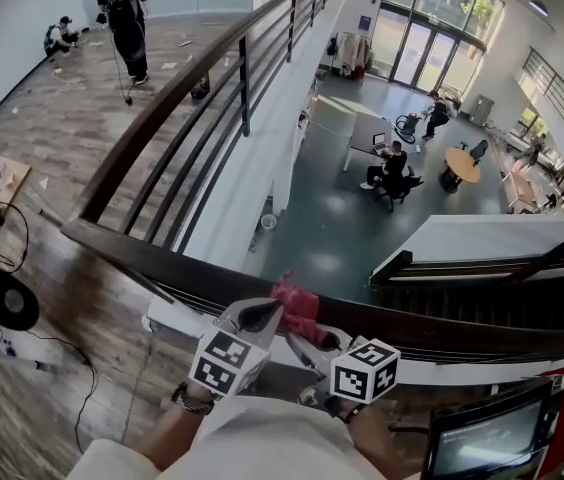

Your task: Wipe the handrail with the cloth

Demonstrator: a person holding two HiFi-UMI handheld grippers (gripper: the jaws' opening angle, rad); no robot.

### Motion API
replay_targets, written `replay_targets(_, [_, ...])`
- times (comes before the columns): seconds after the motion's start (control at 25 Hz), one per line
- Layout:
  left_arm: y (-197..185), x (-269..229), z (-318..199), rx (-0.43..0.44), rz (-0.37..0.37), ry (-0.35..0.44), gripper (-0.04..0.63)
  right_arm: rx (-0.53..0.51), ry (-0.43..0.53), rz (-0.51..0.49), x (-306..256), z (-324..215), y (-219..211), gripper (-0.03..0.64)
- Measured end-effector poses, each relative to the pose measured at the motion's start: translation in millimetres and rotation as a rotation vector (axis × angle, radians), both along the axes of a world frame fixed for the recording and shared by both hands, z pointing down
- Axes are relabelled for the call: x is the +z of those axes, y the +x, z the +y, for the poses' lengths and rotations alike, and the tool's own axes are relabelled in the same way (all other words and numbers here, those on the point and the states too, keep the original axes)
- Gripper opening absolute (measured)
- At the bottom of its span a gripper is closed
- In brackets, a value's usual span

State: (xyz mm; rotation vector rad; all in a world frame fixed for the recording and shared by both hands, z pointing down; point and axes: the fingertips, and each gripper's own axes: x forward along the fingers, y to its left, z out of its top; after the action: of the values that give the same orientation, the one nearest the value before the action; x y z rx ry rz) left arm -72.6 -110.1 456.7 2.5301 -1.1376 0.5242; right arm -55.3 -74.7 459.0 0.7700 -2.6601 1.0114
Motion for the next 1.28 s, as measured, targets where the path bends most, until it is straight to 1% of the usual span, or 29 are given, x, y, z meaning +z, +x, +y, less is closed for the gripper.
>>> replay_targets(0.12, [-3,-2,-4,-0.019,-0.008,0.029,0.004,-0.011,0.001,-0.004,0,0,0,0.061])
replay_targets(0.28, [-2,1,-1,-0.011,-0.010,0.007,0.004,-0.002,0.010,-0.003,1,0,0,0.061])
replay_targets(0.48, [-7,1,-4,-0.037,-0.010,0.026,0.004,0.002,0.022,0.006,0,0,-3,0.061])
replay_targets(0.64, [-2,-2,0,-0.041,-0.010,0.022,0.004,-0.004,0.022,0.015,1,2,2,0.061])
replay_targets(0.76, [-5,0,1,-0.048,-0.019,0.024,0.005,-0.011,0.025,0.021,2,2,-1,0.061])
replay_targets(0.92, [-8,1,-3,-0.045,-0.014,0.034,0.004,-0.006,0.042,0.037,3,0,-5,0.061])
replay_targets(1.12, [-15,0,-3,-0.068,-0.012,0.024,0.004,-0.015,0.050,0.035,3,-1,-11,0.061])
replay_targets(1.28, [-14,0,-2,-0.055,-0.004,0.021,0.005,0.005,0.059,0.003,2,1,-9,0.061])
